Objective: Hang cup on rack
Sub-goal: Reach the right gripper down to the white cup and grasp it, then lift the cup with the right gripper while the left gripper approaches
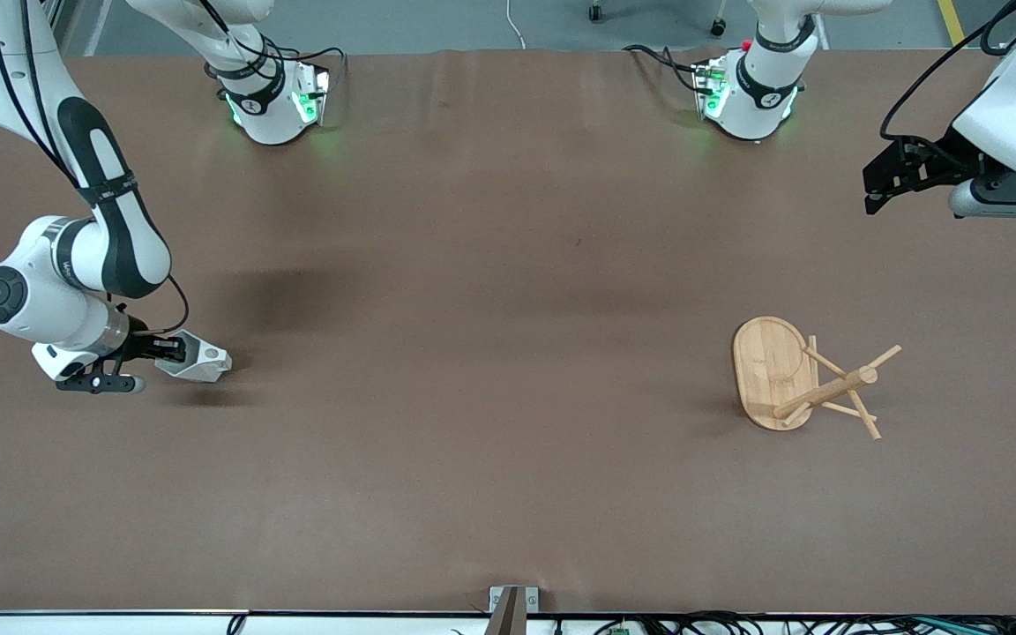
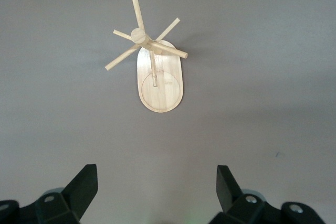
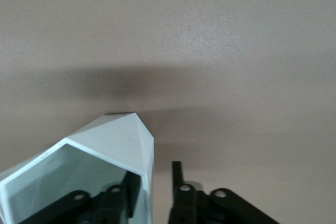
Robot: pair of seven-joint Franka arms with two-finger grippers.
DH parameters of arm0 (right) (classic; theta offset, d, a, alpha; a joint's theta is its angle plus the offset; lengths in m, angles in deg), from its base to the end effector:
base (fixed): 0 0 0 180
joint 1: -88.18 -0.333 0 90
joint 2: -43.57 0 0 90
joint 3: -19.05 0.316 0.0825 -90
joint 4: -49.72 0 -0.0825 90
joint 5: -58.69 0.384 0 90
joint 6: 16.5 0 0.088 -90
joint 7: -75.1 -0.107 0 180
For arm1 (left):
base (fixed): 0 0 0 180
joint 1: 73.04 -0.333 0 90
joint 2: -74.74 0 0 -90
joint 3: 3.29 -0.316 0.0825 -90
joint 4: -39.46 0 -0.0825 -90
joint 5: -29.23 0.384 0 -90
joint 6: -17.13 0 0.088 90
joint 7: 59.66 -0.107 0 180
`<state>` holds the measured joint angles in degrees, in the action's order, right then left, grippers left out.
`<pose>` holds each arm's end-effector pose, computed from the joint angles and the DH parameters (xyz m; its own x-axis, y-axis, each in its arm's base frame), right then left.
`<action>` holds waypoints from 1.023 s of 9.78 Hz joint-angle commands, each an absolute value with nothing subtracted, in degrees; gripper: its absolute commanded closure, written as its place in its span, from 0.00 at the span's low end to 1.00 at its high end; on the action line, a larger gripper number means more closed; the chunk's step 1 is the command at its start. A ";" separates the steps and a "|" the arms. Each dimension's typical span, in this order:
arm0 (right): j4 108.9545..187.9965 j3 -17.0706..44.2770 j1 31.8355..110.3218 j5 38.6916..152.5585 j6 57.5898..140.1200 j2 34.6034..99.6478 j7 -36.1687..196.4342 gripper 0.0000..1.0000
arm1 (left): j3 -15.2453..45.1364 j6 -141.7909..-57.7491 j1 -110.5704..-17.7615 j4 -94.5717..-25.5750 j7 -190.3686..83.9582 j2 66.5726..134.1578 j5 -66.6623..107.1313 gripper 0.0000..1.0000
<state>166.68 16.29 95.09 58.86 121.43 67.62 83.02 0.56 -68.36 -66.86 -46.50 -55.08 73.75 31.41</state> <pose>0.5837 -0.0990 0.2301 0.9980 -0.0294 -0.0552 -0.0289 -0.9995 0.0102 0.5337 -0.0904 0.6601 0.9957 -0.0920 0.0122 -0.0915 -0.9951 -0.0382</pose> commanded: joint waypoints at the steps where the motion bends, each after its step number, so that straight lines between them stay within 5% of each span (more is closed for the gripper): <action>1: 166.96 16.59 95.38 59.48 121.58 67.22 83.71 1.00 | 0.58 -68.04 -66.98 -47.20 -55.26 74.39 30.28 0.00; 3: 166.53 16.59 95.12 59.48 119.83 65.82 83.89 1.00 | 0.58 -68.04 -67.06 -47.11 -55.44 74.30 30.28 0.00; 7: 149.77 17.03 93.46 64.38 94.64 61.87 82.04 0.99 | 0.66 -67.95 -66.98 -47.02 -55.70 74.04 30.11 0.00; 10: 148.50 22.80 91.69 73.59 88.46 57.39 74.50 0.99 | 0.75 -68.21 -66.45 -46.76 -55.87 74.13 27.12 0.00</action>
<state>147.66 20.00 91.58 70.24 90.38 59.23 77.56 0.67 -68.41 -66.70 -46.02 -55.16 73.69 28.59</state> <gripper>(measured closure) 0.943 0.000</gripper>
